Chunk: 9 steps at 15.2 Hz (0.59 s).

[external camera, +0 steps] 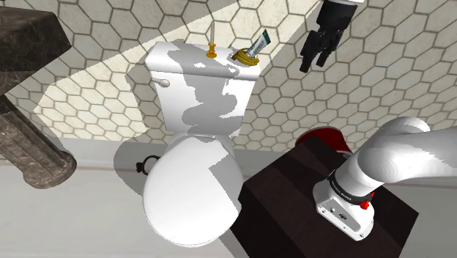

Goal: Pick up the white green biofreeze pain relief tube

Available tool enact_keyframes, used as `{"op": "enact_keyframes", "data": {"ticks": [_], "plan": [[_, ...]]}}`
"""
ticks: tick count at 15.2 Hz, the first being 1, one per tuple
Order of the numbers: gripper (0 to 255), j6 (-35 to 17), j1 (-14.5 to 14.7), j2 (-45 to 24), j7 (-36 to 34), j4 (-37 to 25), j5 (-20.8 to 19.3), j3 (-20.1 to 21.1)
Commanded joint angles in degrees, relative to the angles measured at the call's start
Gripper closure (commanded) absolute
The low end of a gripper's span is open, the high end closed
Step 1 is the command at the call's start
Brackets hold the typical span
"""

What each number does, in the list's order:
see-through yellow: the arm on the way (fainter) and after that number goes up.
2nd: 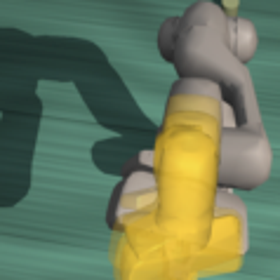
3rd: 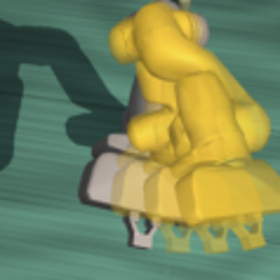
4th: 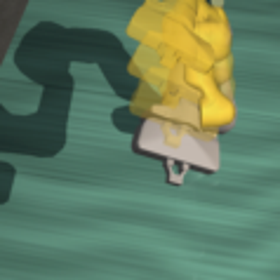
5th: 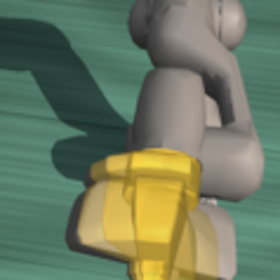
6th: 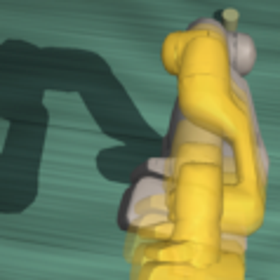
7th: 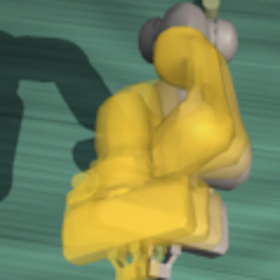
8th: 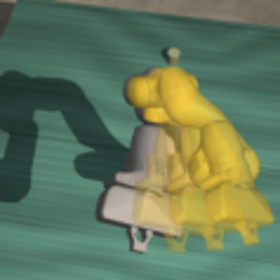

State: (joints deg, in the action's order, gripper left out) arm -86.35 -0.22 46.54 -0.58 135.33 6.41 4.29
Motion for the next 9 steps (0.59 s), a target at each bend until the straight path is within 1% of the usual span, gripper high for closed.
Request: {"op": "enact_keyframes", "data": {"ticks": [1, 5, 9], "plan": [[0, 0.0, 0.0, 0.0, 0.0, 0.0, 0.0, 0.0], [0, -1.61, 1.02, -5.53, 12.27, -2.35, -5.93, -4.77], [0, -3.77, 2.13, -12.23, 24.06, -6.1, -10.96, -8.84]]}}
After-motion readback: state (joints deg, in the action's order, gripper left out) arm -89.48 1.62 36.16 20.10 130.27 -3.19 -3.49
